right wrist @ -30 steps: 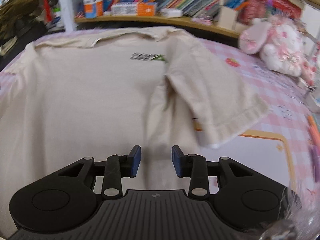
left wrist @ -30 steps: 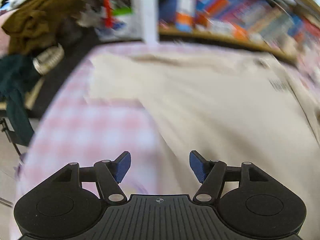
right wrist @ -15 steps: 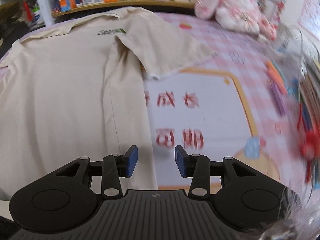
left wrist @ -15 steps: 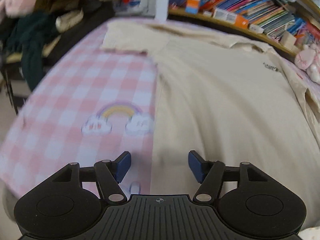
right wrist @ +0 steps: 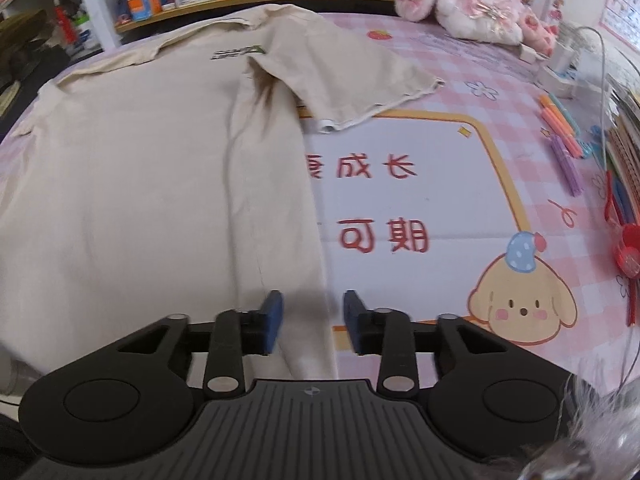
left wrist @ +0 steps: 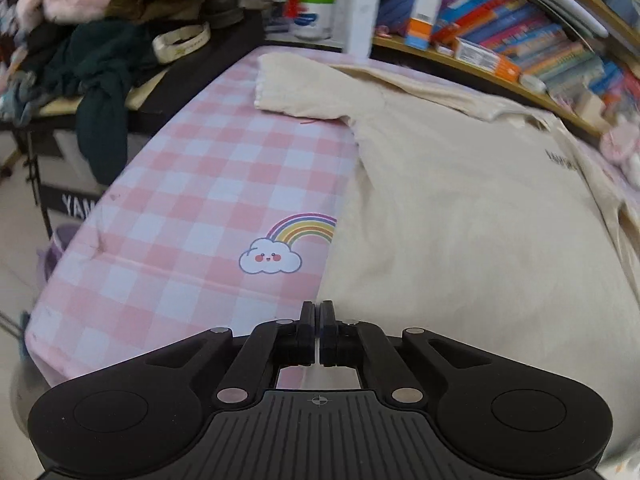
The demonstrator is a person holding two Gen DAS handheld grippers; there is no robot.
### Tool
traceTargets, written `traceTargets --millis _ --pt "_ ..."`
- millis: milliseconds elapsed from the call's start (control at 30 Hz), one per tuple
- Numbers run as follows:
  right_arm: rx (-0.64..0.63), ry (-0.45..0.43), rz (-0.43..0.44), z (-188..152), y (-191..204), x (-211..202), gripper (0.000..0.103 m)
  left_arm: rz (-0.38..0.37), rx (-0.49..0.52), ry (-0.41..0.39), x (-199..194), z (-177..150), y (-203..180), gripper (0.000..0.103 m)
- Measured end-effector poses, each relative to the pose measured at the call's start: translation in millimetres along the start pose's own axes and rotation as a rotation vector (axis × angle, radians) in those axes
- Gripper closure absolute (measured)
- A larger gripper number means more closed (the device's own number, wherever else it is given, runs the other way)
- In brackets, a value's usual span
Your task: Fold clothes
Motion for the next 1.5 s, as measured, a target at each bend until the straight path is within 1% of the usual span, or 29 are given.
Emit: traceTargets --millis 33,100,167,267,300,333,367,467,533,567,600,633,667,700,767,833,933,1067,1133,1167,1200,1267,1367,1467,1500 --pt "-0.008 0.001 0.014 -1 3 -2 0.062 -0.002 0.004 -0.001 0 -1 1 0.103" --pt "-0.033 0.013 0.040 -4 9 -4 0.058 -0.011 -0.025 0.012 3 -2 3 0.103" --pt "-0.070 0.044 0.031 -9 13 -1 0.058 -0.019 -0.046 0.023 6 -4 5 0.103" --pt "-0.100 0.063 -0.015 -14 13 4 0.074 -0.021 -0.045 0.028 5 -6 8 0.103" --pt "-0.092 0.065 -0.020 -15 11 4 0.090 -0.020 -0.047 0.031 5 -7 9 0.103" --pt "-0.078 0.070 -0.020 -16 9 3 0.095 -0.015 -0.048 0.034 5 -7 10 0.103" --pt "-0.066 0.081 -0.011 -16 7 2 0.095 -0.009 -0.049 0.038 6 -7 12 0.103" --pt "-0.056 0.127 0.051 -19 9 -1 0.096 0.026 -0.036 0.051 10 -7 13 0.102" --pt "-0.065 0.138 0.056 -19 10 -1 0.094 0.047 -0.017 0.047 9 -5 8 0.098" --pt "-0.058 0.135 0.053 -17 9 -1 0.091 0.058 -0.005 0.044 8 -4 5 0.095" --pt "-0.048 0.129 0.051 -14 7 -2 0.085 0.065 0.008 0.035 6 -3 1 0.090" --pt "-0.041 0.118 0.051 -11 6 -4 0.075 0.067 0.017 0.017 3 -1 -2 0.088" --pt "-0.041 0.099 0.055 -7 4 -7 0.071 0.066 0.019 -0.009 -2 1 -5 0.084" --pt "-0.043 0.076 0.062 -2 3 -11 0.066 0.063 0.019 -0.037 -7 4 -8 0.076" --pt "-0.050 0.031 0.066 14 -3 -17 0.064 0.026 0.010 -0.087 -15 9 -20 0.068" --pt "-0.061 -0.014 0.041 36 -12 -16 0.061 -0.025 0.006 -0.123 -22 14 -34 0.067" --pt "-0.057 -0.067 -0.019 75 -35 -3 0.060 -0.096 0.057 -0.103 -19 14 -69 0.067" --pt "0.078 -0.098 -0.092 125 -80 22 0.058 -0.132 0.145 -0.066 -10 7 -116 0.066" --pt "0.130 -0.107 -0.106 145 -101 36 0.058 -0.130 0.160 -0.048 -6 4 -132 0.060" --pt "0.157 -0.112 -0.113 156 -112 42 0.058 -0.123 0.160 -0.044 -5 3 -136 0.052" --pt "0.167 -0.110 -0.119 164 -120 49 0.058 -0.115 0.159 -0.040 -4 3 -139 0.046" --pt "0.155 -0.098 -0.124 176 -132 60 0.058 -0.101 0.159 -0.032 -3 1 -146 0.045" --pt "0.127 -0.070 -0.115 187 -144 75 0.058 -0.079 0.158 -0.020 -2 0 -157 0.039" --pt "0.103 -0.045 -0.078 188 -150 85 0.060 -0.058 0.156 -0.008 0 -2 -168 0.033" --pt "0.098 -0.042 -0.062 188 -152 86 0.063 -0.050 0.156 -0.005 1 -2 -171 0.029"
Point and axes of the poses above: each gripper's, at about its wrist camera, not at the fingertips, and x roughly the way its jaws point, y to its left, z to its top, the point moved 1 cm from there along x, roughly the way its jaws point, and after that the axes turned 9 degrees about z, right-handed, at the moved point
